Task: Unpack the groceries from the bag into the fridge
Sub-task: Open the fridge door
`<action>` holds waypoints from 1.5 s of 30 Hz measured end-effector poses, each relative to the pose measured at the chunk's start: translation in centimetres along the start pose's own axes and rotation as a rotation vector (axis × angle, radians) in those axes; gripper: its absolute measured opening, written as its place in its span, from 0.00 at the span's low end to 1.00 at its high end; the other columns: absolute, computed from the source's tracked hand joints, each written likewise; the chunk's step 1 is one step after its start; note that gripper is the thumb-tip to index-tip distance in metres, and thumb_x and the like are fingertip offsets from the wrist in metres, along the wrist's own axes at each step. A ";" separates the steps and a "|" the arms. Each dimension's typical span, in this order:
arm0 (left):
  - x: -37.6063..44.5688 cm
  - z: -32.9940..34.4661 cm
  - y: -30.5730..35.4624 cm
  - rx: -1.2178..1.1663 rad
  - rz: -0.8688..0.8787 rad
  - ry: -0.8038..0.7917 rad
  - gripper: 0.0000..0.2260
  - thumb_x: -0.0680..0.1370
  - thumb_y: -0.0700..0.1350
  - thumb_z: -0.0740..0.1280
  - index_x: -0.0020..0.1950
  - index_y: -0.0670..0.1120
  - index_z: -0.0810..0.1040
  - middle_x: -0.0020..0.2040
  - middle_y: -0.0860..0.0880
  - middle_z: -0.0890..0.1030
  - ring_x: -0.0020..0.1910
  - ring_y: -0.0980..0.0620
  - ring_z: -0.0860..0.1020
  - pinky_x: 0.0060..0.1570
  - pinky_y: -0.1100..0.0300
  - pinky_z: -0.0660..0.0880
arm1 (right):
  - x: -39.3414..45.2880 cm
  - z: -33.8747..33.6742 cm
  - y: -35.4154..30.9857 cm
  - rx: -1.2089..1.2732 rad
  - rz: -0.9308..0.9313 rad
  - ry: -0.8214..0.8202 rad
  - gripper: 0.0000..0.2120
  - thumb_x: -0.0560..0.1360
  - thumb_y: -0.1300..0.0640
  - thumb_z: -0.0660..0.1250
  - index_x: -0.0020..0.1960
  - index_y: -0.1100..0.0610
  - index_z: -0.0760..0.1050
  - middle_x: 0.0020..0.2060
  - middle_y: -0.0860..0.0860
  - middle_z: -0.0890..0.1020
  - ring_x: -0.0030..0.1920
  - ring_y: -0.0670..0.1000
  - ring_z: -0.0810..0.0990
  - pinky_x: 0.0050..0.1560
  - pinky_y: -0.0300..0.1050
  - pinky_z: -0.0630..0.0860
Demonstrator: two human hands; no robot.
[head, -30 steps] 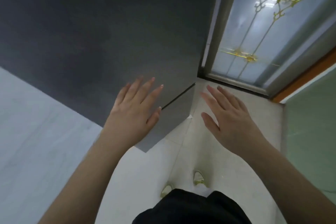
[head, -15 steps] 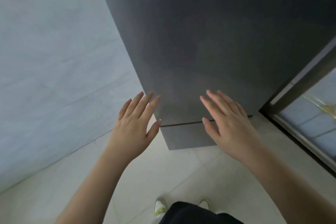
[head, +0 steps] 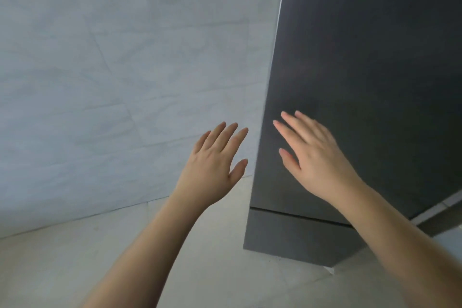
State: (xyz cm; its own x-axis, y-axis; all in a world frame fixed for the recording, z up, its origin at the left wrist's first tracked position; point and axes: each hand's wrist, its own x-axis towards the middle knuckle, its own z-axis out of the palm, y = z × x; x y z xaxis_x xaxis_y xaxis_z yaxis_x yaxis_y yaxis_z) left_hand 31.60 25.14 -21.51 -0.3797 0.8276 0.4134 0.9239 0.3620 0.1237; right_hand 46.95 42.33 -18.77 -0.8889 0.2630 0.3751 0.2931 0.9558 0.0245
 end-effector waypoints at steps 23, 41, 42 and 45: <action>12.2 0.5 1.2 -0.524 -0.253 -0.090 0.32 0.80 0.61 0.58 0.79 0.50 0.51 0.76 0.50 0.61 0.71 0.48 0.66 0.67 0.52 0.66 | 16.2 -11.3 2.0 -0.819 -0.195 0.039 0.27 0.79 0.53 0.61 0.75 0.59 0.60 0.76 0.58 0.60 0.77 0.59 0.51 0.75 0.57 0.41; 17.9 1.7 2.2 -0.349 -0.332 -0.091 0.19 0.78 0.60 0.62 0.50 0.44 0.66 0.48 0.45 0.78 0.44 0.43 0.76 0.37 0.54 0.68 | 19.6 -12.0 2.0 -0.947 -0.333 -0.038 0.29 0.62 0.35 0.73 0.52 0.56 0.80 0.50 0.51 0.78 0.57 0.56 0.73 0.75 0.53 0.54; 17.8 1.6 2.2 -0.347 -0.333 -0.092 0.19 0.78 0.60 0.62 0.49 0.45 0.64 0.47 0.46 0.77 0.42 0.44 0.75 0.36 0.54 0.67 | 19.6 -12.2 1.8 -0.938 -0.331 -0.050 0.27 0.62 0.36 0.73 0.51 0.55 0.80 0.48 0.50 0.78 0.55 0.55 0.73 0.73 0.52 0.56; 17.5 1.3 2.4 -0.370 -0.340 -0.089 0.18 0.78 0.59 0.62 0.47 0.45 0.63 0.44 0.45 0.76 0.40 0.44 0.73 0.35 0.53 0.66 | 19.5 -12.6 1.4 -0.904 -0.326 -0.041 0.22 0.65 0.40 0.73 0.50 0.54 0.80 0.46 0.49 0.77 0.53 0.54 0.71 0.71 0.49 0.56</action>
State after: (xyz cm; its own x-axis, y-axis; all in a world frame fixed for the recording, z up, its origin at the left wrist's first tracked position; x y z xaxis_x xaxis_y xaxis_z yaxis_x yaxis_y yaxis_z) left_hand 27.10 41.07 -15.14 -0.6492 0.7287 0.2180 0.6965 0.4545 0.5553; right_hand 34.42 47.17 0.28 -0.9812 0.0231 0.1916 0.1751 0.5240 0.8335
